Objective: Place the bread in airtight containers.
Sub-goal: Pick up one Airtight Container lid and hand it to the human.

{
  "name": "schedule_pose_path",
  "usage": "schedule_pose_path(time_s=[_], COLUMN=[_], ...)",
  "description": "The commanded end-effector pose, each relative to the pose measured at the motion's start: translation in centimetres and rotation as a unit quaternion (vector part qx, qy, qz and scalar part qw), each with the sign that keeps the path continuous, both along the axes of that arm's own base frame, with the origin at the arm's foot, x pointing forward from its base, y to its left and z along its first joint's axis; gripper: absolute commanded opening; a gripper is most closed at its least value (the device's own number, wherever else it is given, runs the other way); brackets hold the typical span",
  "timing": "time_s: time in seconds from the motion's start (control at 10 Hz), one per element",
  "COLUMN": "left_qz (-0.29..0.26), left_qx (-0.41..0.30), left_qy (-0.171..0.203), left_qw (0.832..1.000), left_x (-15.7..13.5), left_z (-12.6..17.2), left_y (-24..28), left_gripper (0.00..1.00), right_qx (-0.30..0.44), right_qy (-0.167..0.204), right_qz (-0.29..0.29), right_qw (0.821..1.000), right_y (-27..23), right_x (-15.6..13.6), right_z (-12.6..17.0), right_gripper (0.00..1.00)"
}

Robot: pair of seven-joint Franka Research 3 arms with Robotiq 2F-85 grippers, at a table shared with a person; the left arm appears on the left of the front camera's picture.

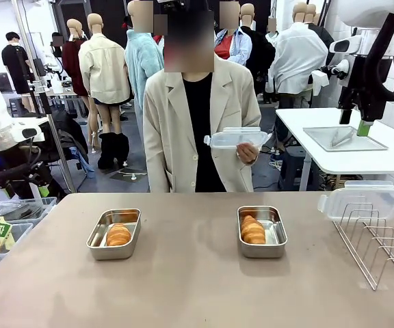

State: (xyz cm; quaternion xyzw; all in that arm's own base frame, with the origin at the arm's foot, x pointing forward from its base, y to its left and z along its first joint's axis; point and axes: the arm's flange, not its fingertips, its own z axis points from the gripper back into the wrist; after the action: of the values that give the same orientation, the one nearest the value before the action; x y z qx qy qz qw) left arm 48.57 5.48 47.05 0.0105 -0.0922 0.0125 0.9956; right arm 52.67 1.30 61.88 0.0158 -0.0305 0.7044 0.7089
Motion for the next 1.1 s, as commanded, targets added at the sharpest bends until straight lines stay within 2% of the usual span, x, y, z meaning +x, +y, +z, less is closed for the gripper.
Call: schedule_pose_path(time_s=[0.0,1.0], left_qz=[0.004,0.004], left_qx=[0.003,0.003], left_qy=[-0.001,-0.001], left_qw=[1.000,1.000], left_x=[0.00,0.00], left_z=[0.17,0.17], left_y=[0.01,0.01], left_gripper=[1.00,1.00], right_qx=[0.000,0.000], right_qy=[-0.002,-0.002], right_qz=[0.000,0.000], right_qw=[1.000,1.000], right_y=[-0.06,-0.06], right_x=[-0.14,-0.14], right_z=[-0.13,-0.13], right_gripper=[1.00,1.00])
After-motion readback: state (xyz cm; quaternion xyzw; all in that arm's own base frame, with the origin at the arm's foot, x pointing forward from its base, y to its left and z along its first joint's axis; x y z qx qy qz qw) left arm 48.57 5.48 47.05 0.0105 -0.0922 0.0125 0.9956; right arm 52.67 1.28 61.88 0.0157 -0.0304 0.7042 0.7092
